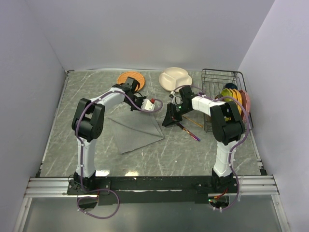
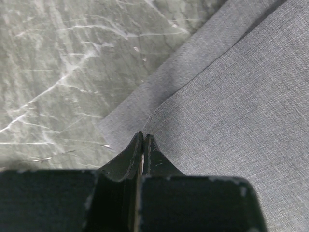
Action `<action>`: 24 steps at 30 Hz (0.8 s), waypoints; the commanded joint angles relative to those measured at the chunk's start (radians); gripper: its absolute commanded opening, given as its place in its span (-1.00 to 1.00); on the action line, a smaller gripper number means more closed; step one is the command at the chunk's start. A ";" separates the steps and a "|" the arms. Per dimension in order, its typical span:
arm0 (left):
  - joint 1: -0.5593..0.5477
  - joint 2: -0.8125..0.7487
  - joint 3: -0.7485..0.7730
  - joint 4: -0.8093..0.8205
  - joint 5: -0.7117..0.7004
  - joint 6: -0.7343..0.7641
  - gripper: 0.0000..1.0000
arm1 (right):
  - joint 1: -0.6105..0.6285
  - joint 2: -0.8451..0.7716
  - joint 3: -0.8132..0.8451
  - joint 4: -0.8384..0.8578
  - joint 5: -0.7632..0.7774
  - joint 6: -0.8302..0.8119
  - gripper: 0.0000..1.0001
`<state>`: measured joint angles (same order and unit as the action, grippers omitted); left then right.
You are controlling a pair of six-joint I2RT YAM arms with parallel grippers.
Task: Fold the napkin into a case and place the utensils inside
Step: Fold the top corner of the square-folded napkin at the center of the board.
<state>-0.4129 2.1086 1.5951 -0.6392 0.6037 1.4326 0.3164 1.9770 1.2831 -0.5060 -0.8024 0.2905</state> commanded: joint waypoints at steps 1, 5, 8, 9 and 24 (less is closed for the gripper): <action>-0.007 0.011 0.049 0.022 0.033 0.051 -0.99 | 0.009 -0.040 -0.001 0.021 -0.011 -0.007 -0.41; -0.006 0.013 0.051 0.039 0.036 0.051 -0.99 | 0.019 -0.033 0.007 0.020 -0.011 -0.005 -0.42; -0.007 0.017 0.055 0.058 0.041 0.051 -0.99 | 0.026 -0.023 0.015 0.018 -0.009 -0.002 -0.46; -0.006 0.019 0.058 0.059 0.039 0.054 -0.99 | 0.030 -0.018 0.018 0.017 -0.008 -0.004 -0.48; -0.009 0.025 0.051 0.108 0.036 0.052 -0.89 | 0.062 0.016 0.048 -0.006 0.000 -0.013 -0.56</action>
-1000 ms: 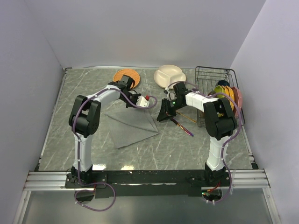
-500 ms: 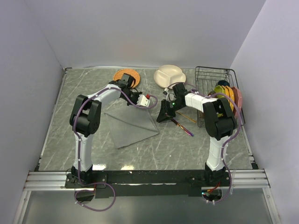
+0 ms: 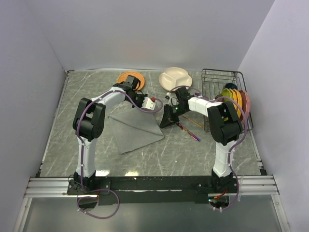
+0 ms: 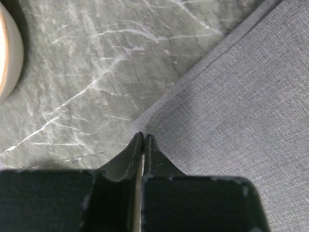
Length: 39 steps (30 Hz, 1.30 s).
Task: Fold the napkin into a case and place the utensils inside
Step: Fold the top corner of the square-folded napkin at the center of the board.
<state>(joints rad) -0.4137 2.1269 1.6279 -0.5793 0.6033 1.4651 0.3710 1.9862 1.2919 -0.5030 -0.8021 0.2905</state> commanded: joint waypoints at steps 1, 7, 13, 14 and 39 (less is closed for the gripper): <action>-0.010 0.007 0.018 0.052 0.038 0.020 -0.89 | 0.009 0.006 0.041 -0.011 0.001 -0.014 -0.56; -0.017 0.004 0.006 0.061 0.020 0.026 -0.62 | 0.014 0.006 0.040 -0.012 0.003 -0.017 -0.57; 0.009 -0.054 -0.016 0.183 -0.026 -0.130 -0.20 | 0.011 -0.027 0.043 -0.029 0.009 -0.039 -0.56; 0.019 -0.073 -0.019 0.226 -0.033 -0.249 -0.18 | 0.009 -0.062 0.040 -0.025 0.015 -0.051 -0.55; 0.365 -0.549 -0.944 1.199 0.455 -2.447 0.82 | 0.167 -0.061 0.001 0.469 -0.103 0.320 0.50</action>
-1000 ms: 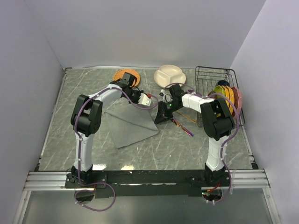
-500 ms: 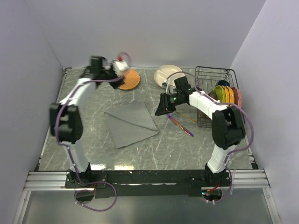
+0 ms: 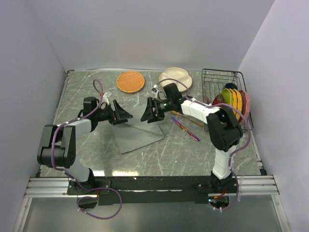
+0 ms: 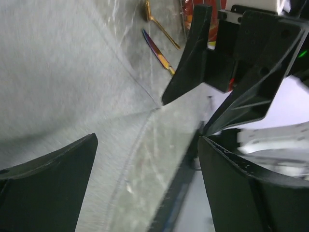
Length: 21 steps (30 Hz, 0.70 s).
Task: Fold the napkin into a case and place the utensils inside
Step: Fold the top corner of the square-folded napkin at the center of the board, then smooth out the upper triangle-folded napkin at the center of the board.
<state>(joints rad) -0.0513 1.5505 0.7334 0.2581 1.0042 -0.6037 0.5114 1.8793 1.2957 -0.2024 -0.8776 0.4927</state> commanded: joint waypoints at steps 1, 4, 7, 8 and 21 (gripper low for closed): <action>0.002 0.048 -0.052 0.430 0.050 -0.402 0.82 | 0.032 0.066 -0.012 0.199 -0.026 0.176 0.47; 0.002 0.132 -0.058 0.539 0.039 -0.499 0.80 | 0.059 0.093 -0.041 0.323 -0.026 0.254 0.26; 0.002 0.224 -0.029 0.602 0.042 -0.545 0.77 | 0.085 0.133 -0.023 0.345 -0.024 0.260 0.08; 0.002 0.259 -0.022 0.630 0.045 -0.563 0.75 | 0.087 0.142 -0.018 0.365 -0.027 0.268 0.01; 0.010 0.425 0.078 0.494 0.016 -0.456 0.71 | 0.061 0.268 -0.053 0.489 -0.014 0.395 -0.29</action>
<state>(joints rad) -0.0509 1.9202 0.7822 0.7784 1.0233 -1.1187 0.5945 2.1185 1.2694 0.1883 -0.8913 0.8162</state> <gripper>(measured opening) 0.858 0.364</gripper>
